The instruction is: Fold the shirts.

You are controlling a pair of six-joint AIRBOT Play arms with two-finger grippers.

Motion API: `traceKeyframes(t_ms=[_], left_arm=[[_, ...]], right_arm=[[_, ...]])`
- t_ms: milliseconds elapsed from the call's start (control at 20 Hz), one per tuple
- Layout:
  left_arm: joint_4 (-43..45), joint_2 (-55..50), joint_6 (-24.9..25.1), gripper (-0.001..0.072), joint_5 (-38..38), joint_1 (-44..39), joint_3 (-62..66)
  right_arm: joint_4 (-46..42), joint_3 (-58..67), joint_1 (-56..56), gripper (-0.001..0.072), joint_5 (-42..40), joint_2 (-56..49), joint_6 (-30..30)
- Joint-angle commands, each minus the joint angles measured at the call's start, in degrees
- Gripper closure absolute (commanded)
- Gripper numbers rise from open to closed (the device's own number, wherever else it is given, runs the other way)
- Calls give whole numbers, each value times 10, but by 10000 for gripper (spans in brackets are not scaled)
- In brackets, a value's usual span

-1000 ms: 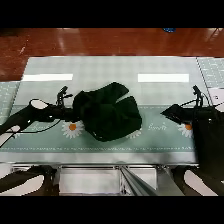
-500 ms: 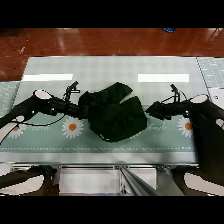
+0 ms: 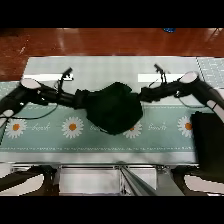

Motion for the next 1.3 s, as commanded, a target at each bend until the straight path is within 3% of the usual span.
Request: traceKeyframes(t_ms=[0, 250, 450, 600, 900, 1100, 1250], left_arm=[[-1, 64, -56, 682, -27, 58, 126], [-1, 158, -117, 682, -26, 157, 364], [-1, 230, -125, 682, -53, 200, 441], [-1, 272, -143, 682, -143, 184, 436], [86, 404, -211, 682, -190, 175, 313], [89, 487, -230, 682, -198, 175, 115], [89, 506, -217, 682, -149, 163, -59]], right_arm=[[-72, 184, -19, 692, 30, 59, 49], [-169, 449, -66, 691, 31, 166, 88], [-216, 481, -70, 691, 41, 286, 87], [-228, 481, -70, 691, 82, 353, 87], [-237, 473, -70, 691, 194, 388, 99], [-242, 385, -70, 691, 184, 377, 115], [-240, 304, -70, 691, 172, 326, 115]])
